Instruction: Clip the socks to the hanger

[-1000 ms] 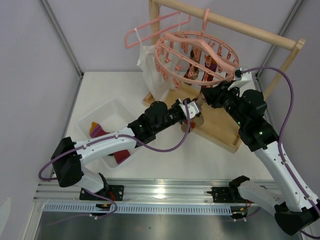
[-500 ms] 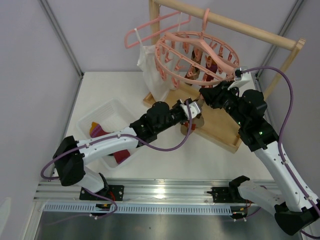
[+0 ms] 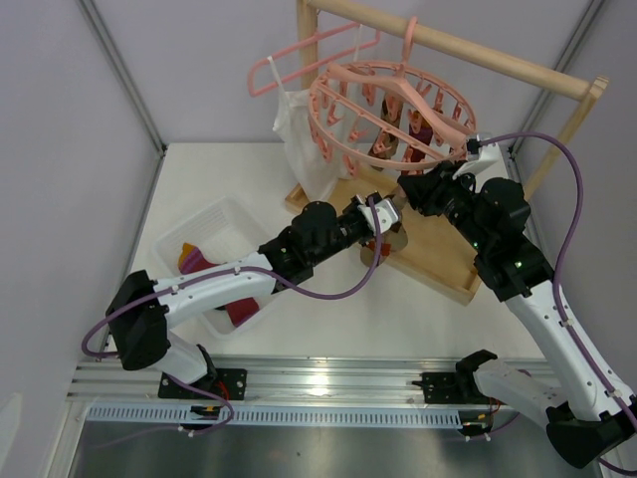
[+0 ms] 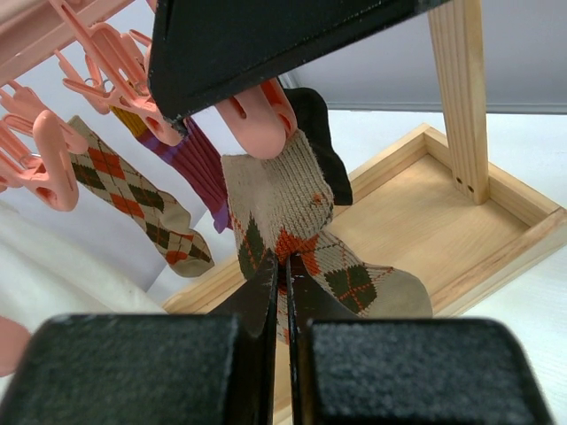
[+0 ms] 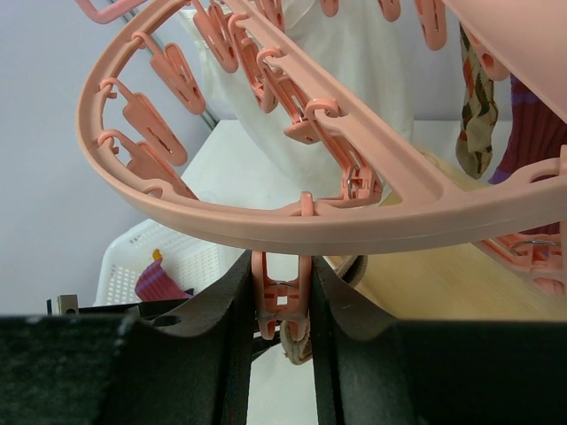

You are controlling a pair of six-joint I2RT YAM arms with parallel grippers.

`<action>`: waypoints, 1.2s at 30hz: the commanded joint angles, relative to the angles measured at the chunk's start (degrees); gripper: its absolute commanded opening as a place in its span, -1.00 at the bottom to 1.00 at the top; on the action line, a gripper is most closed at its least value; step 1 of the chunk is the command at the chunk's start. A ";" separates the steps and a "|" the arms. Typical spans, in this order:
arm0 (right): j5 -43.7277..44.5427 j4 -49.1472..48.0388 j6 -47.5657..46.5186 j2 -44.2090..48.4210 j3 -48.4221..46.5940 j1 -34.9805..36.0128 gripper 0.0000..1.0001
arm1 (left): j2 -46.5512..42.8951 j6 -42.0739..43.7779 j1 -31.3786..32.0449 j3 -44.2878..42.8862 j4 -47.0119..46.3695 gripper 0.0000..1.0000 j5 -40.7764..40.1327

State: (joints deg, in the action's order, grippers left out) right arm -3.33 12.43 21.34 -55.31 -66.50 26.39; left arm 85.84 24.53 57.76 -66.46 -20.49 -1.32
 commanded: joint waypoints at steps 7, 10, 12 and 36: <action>0.61 1.20 -1.92 0.82 -0.30 -0.11 -1.00 | -1.38 -1.33 0.34 -2.45 -3.15 -0.99 0.00; 0.43 1.20 -2.09 0.82 -0.30 -0.11 -1.00 | -1.21 -1.42 0.43 -2.98 -3.24 -0.99 0.35; -0.09 1.37 -2.18 0.64 -0.39 -0.03 -1.00 | -1.03 -1.51 0.34 -3.41 -2.89 -0.99 0.36; -2.38 -0.03 0.81 0.20 0.23 -0.03 -0.48 | 0.38 -5.37 0.43 -6.93 -2.27 -0.99 0.88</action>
State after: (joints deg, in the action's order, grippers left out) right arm -5.45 12.10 21.39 -55.55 -66.46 26.39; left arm 85.97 21.28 57.76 -70.41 -20.34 -1.32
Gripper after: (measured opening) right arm 0.292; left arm 0.013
